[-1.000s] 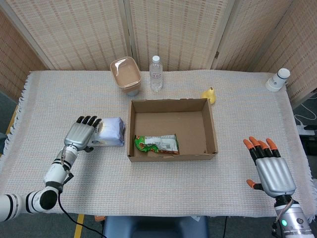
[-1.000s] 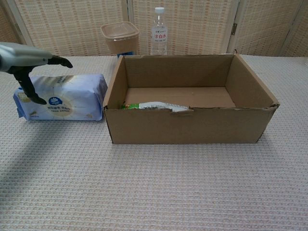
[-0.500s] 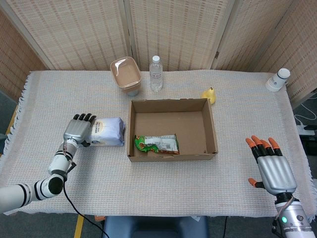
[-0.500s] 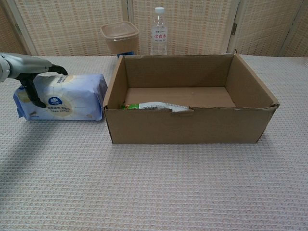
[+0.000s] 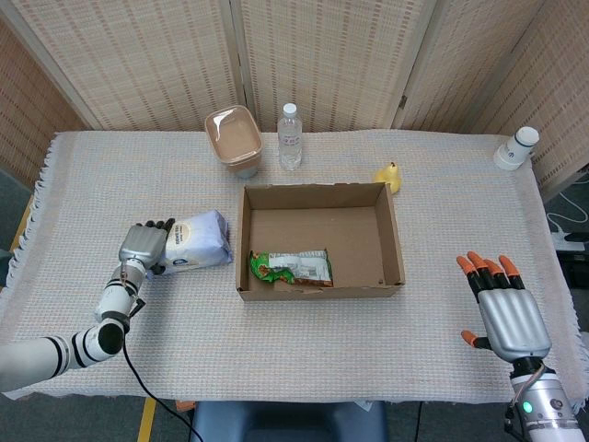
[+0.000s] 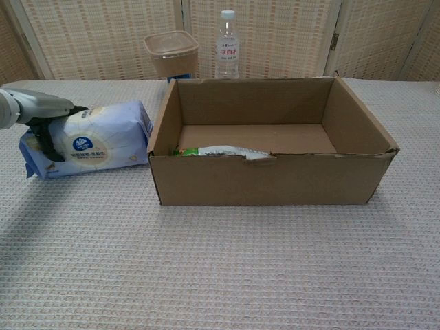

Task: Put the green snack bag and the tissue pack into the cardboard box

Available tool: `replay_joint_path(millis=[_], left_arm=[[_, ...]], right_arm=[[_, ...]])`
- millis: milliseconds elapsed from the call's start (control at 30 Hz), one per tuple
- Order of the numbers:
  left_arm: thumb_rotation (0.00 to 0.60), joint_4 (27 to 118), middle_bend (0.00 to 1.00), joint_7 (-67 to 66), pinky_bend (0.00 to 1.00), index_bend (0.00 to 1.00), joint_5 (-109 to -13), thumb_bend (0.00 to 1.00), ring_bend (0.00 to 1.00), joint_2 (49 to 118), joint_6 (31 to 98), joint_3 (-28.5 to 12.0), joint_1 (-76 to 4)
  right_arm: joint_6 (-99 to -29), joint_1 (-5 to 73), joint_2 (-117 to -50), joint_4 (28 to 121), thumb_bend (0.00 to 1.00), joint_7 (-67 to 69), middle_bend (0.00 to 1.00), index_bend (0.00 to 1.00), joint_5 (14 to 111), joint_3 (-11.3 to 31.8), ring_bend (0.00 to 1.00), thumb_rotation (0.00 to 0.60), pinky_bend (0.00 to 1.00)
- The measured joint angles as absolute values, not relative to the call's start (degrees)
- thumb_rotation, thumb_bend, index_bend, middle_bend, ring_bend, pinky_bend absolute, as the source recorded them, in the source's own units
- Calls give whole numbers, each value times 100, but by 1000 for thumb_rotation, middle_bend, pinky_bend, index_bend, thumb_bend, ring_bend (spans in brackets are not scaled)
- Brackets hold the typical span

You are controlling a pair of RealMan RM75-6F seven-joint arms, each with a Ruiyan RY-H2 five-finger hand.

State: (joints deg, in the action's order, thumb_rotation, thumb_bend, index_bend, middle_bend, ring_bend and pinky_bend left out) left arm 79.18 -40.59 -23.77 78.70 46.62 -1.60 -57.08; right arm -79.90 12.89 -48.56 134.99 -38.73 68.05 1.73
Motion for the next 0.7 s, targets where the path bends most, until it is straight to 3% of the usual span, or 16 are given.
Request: replay_joint_path(millis=[67, 200, 700], left_arm=[[600, 7889, 757, -3921, 808, 543, -2712, 368, 669, 7897, 4790, -187, -5649], [600, 7881, 873, -3634, 880, 659, -3441, 395, 767, 7872, 5020, -225, -5504], [600, 8483, 901, -4049, 890, 747, -4520, 424, 785, 6417, 5271, -497, -5753]], right_arm=[[-7989, 1290, -4849, 13499, 15, -3857, 42, 65, 6824, 167, 0, 600, 0], [-8001, 1283, -4834, 13499, 16, -3821, 42, 65, 6858, 157, 0, 600, 0], [-8030, 1254, -4799, 13499, 16, -3723, 42, 65, 7045, 118, 0, 600, 0]])
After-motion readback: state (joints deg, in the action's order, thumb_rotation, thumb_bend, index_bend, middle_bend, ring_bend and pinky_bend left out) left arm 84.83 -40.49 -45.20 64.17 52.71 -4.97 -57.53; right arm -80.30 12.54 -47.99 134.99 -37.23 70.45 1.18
